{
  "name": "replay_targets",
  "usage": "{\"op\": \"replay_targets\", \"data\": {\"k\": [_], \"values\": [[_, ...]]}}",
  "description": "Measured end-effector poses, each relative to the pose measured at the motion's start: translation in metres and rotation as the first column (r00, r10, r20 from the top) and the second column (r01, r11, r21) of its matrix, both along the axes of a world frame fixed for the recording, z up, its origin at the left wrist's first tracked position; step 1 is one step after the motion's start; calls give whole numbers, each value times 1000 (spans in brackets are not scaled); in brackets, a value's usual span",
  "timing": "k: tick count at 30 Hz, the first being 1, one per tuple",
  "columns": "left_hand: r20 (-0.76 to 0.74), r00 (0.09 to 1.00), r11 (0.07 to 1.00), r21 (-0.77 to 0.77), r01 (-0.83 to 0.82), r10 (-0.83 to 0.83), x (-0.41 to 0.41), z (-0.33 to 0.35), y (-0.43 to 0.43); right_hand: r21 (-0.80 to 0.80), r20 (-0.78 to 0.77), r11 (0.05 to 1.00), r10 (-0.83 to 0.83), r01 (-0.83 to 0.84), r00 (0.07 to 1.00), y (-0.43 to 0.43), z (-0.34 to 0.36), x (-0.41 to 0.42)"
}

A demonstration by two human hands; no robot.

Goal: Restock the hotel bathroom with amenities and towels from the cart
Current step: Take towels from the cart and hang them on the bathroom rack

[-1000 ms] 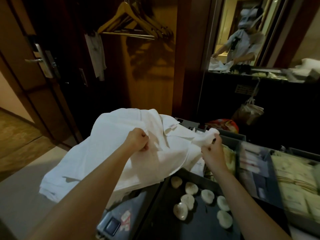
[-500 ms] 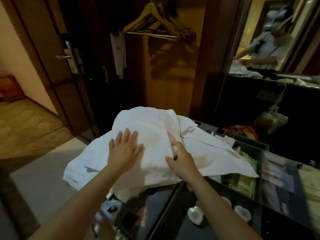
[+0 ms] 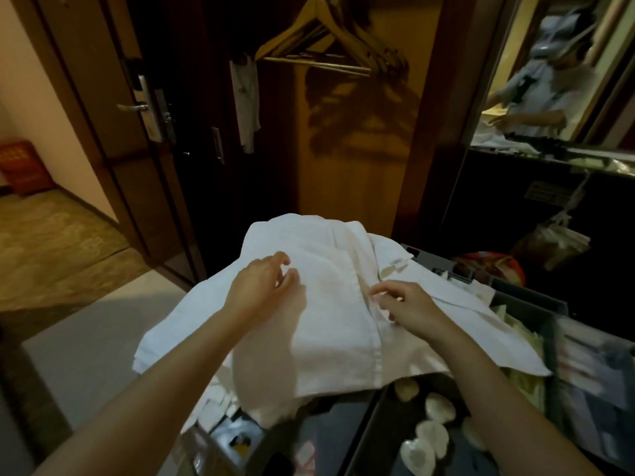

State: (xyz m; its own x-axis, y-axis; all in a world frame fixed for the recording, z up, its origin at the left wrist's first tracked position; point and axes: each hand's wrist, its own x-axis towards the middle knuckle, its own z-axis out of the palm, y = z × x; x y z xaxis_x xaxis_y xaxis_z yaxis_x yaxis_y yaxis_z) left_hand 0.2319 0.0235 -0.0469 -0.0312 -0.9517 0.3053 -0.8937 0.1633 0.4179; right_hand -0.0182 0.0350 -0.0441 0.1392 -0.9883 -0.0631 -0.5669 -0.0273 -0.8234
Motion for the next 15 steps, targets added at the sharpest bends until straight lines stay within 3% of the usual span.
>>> {"op": "replay_targets", "data": {"k": [3, 7, 8, 10, 12, 15], "values": [[-57, 998, 1000, 16, 16, -15, 7, -5, -16, 10, 82, 998, -55, 55, 995, -29, 10, 7], [-173, 985, 994, -101, -30, 12, 12, -12, -42, 62, 113, 995, -79, 72, 990, -71, 14, 29], [-156, 988, 987, -160, -30, 4, 13, -10, -51, 79, 116, 994, -87, 78, 989, -83, 13, 37], [15, 999, 973, -224, 51, -49, 12, -9, -70, 124, 121, 988, -108, 93, 987, -107, 10, 51], [105, 988, 980, -150, 132, -117, 6, -8, -82, 181, 153, 977, -139, 111, 978, -128, 10, 66], [74, 992, 995, 2, 98, -97, 3, -19, -98, 263, 174, 958, -168, 118, 970, -152, 11, 83]]}}
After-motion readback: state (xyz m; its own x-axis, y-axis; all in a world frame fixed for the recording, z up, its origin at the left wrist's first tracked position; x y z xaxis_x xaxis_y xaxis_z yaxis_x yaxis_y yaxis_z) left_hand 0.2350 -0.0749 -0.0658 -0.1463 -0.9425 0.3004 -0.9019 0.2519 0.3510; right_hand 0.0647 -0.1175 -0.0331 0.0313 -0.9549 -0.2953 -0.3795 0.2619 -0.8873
